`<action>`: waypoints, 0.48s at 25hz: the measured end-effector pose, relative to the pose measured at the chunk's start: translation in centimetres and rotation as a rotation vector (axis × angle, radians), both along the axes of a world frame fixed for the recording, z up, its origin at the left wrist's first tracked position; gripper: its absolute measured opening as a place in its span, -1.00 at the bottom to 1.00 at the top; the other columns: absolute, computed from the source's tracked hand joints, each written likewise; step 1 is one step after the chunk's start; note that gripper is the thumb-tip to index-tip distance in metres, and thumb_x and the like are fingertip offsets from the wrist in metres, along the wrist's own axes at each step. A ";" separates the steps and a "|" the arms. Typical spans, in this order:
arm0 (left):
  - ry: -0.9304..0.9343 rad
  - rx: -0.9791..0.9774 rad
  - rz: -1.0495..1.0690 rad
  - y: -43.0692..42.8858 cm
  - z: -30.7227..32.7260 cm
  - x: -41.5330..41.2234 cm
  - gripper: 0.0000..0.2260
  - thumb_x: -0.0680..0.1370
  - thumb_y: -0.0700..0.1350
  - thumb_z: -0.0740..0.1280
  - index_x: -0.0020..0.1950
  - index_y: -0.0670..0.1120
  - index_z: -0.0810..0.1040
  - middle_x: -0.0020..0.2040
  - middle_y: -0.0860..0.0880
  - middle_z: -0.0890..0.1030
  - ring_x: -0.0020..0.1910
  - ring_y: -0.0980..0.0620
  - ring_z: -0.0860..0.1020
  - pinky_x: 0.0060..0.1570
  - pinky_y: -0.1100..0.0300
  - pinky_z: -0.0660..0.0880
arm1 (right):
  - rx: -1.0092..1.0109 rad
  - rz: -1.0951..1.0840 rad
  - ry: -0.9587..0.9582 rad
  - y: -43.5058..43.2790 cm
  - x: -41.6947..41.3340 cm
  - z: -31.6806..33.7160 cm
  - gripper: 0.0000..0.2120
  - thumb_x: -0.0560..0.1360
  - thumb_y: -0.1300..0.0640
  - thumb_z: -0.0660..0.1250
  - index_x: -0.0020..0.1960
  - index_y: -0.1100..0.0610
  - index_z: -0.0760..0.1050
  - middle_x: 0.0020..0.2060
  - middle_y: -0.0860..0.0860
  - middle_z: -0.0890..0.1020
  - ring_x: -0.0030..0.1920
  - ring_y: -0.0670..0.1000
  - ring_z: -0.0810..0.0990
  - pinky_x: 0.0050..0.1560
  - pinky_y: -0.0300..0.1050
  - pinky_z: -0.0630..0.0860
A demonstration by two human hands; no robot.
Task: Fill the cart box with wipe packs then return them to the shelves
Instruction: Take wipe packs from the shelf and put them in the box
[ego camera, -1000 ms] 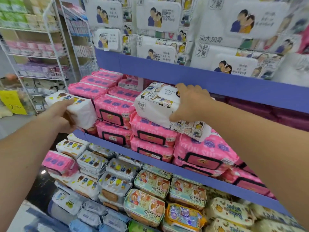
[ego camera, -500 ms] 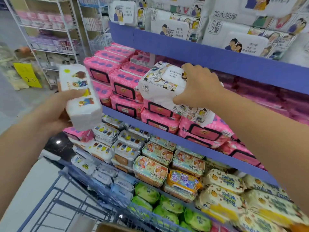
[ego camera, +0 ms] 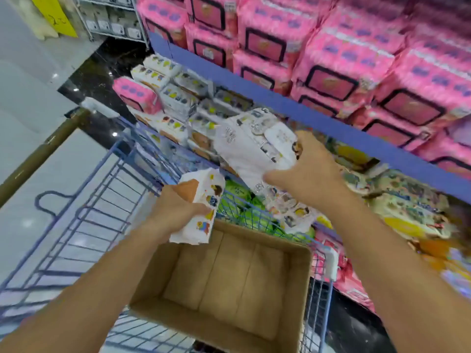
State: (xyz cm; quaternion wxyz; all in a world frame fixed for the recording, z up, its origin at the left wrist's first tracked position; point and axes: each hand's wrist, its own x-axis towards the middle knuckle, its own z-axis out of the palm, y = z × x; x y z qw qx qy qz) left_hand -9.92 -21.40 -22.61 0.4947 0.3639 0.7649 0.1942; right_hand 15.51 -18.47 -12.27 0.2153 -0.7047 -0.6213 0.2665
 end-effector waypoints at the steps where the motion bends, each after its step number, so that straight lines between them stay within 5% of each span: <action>1: 0.007 -0.046 0.018 -1.6 -2.4 0.1 -0.21 0.14 0.12 0.69 0.23 -0.01 0.40 0.11 -0.01 0.58 0.00 -0.04 0.62 0.03 -0.05 0.63 | -0.066 -0.005 0.000 -1.8 -0.2 -2.8 -0.22 0.07 -0.25 0.52 0.18 0.02 0.38 0.03 0.00 0.53 0.04 0.16 0.56 -0.03 0.18 0.59; 3: 0.042 -0.140 -0.017 -4.3 -5.8 0.5 -0.36 0.20 0.15 0.68 0.11 -0.01 0.45 0.05 0.00 0.60 -0.10 0.02 0.62 -0.02 0.02 0.61 | -0.223 0.025 0.000 -5.0 -0.7 -8.1 -0.13 0.08 -0.29 0.50 0.28 0.01 0.34 0.14 0.04 0.52 0.12 0.20 0.54 0.01 0.22 0.60; 7: 0.276 -0.331 -0.099 -9.5 -13.5 0.8 -0.02 0.22 0.26 0.61 0.45 -0.15 0.27 0.35 -0.13 0.48 0.30 -0.20 0.51 0.18 -0.01 0.52 | -0.488 0.083 -0.036 -11.9 -1.0 -17.5 0.05 0.18 -0.26 0.54 0.53 0.03 0.18 0.38 0.03 0.42 0.35 0.16 0.42 0.26 0.19 0.48; 12: 0.429 -0.388 -0.205 -11.4 -24.1 1.6 -0.09 0.27 0.21 0.57 0.42 -0.17 0.22 0.37 -0.21 0.42 0.40 -0.26 0.37 0.33 -0.08 0.40 | -0.636 0.108 -0.133 -15.8 -2.0 -28.7 -0.08 0.18 -0.22 0.52 0.44 -0.02 0.26 0.23 -0.01 0.46 0.29 0.13 0.44 0.26 0.11 0.43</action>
